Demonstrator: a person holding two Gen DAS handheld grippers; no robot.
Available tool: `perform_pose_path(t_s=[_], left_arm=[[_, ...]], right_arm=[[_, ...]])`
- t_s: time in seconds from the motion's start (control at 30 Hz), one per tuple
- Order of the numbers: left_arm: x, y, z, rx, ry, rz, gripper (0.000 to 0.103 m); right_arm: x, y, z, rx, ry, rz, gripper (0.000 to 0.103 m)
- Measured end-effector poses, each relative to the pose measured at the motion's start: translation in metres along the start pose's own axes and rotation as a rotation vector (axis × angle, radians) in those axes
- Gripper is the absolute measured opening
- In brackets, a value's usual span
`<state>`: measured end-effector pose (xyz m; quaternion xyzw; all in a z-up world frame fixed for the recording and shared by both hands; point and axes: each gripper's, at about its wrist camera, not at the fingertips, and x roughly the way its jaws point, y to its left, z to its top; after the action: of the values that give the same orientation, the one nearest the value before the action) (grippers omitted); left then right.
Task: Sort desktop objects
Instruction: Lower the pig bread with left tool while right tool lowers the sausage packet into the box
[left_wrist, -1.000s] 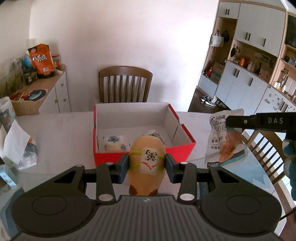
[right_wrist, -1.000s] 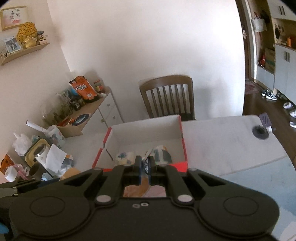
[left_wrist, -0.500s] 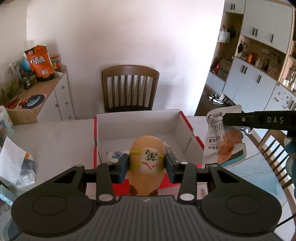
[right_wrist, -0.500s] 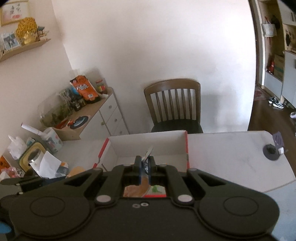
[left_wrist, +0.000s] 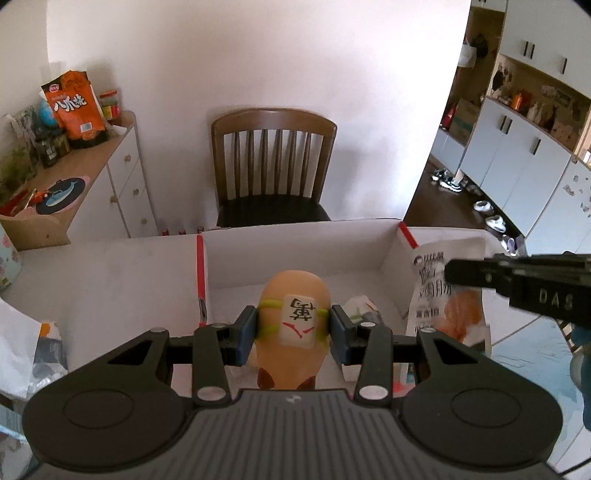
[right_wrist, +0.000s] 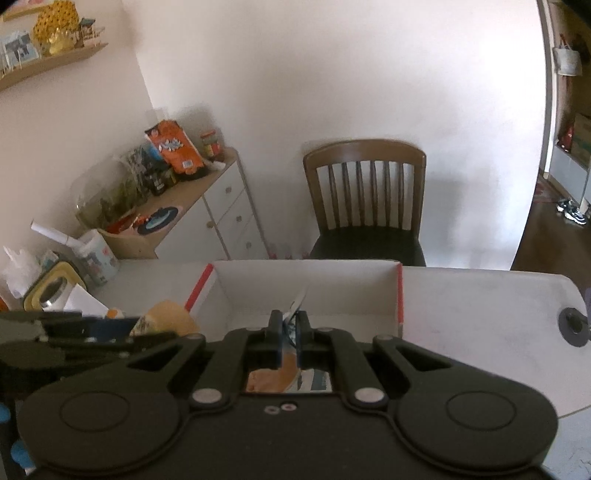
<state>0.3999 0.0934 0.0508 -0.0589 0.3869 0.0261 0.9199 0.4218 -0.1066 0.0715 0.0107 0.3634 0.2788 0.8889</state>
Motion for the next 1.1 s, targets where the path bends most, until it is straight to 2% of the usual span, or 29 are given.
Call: perform_pose_path(t_s=[0.53,0.77,1.1], left_arm=[[0.079,-0.003,0.018,0.088,0.103,0.026,0.041],[0.112,0.003,0.023,0.069,0.156,0.025,0.041],[0.144,-0.008,0.020,0.083,0.192,0.031,0.041]], right_arm=[[0.065,-0.012,-0.007,0.024,0.088,0.035,0.006],[0.091,-0.019,-0.016,0.036,0.125,0.030,0.006],[0.113,-0.019,-0.025,0.026,0.158,0.029,0.002]])
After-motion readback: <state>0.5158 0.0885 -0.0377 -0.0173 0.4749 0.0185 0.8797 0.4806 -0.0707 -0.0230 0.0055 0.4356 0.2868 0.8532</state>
